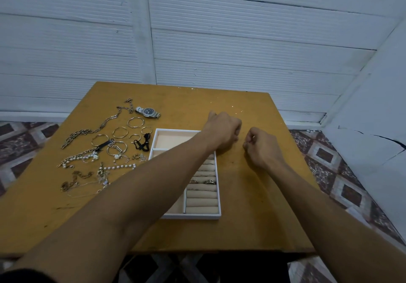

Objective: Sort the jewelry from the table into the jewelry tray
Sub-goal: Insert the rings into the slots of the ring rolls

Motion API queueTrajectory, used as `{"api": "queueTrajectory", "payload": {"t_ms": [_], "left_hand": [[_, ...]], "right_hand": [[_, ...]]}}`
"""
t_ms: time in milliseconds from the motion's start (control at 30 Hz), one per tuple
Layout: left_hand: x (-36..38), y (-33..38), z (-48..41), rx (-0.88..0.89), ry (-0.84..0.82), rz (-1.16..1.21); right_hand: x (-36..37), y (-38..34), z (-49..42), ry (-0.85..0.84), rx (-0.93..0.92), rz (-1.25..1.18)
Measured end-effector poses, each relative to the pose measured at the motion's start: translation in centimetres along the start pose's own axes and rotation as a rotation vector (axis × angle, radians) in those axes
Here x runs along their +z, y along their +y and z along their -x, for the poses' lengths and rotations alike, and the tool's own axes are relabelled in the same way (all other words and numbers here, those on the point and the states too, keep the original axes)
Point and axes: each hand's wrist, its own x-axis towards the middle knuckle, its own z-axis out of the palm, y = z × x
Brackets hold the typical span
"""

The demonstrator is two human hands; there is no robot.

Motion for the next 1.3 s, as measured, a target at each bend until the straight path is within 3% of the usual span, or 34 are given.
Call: {"api": "queueTrajectory", "payload": {"t_ms": [333, 500, 1300], "left_hand": [[-5.2, -1.7, 8.5, 0.017, 0.058, 0.338], [-5.7, -3.0, 14.3, -0.072, 0.100, 0.436], [-1.9, -2.0, 21.5, -0.013, 0.202, 0.208]], "right_hand": [[-2.7, -0.9, 4.5, -0.064, 0.048, -0.342], [-3.3, -2.4, 7.9, -0.127, 0.006, -0.448], [-1.9, -5.7, 13.9, -0.177, 0.007, -0.395]]}}
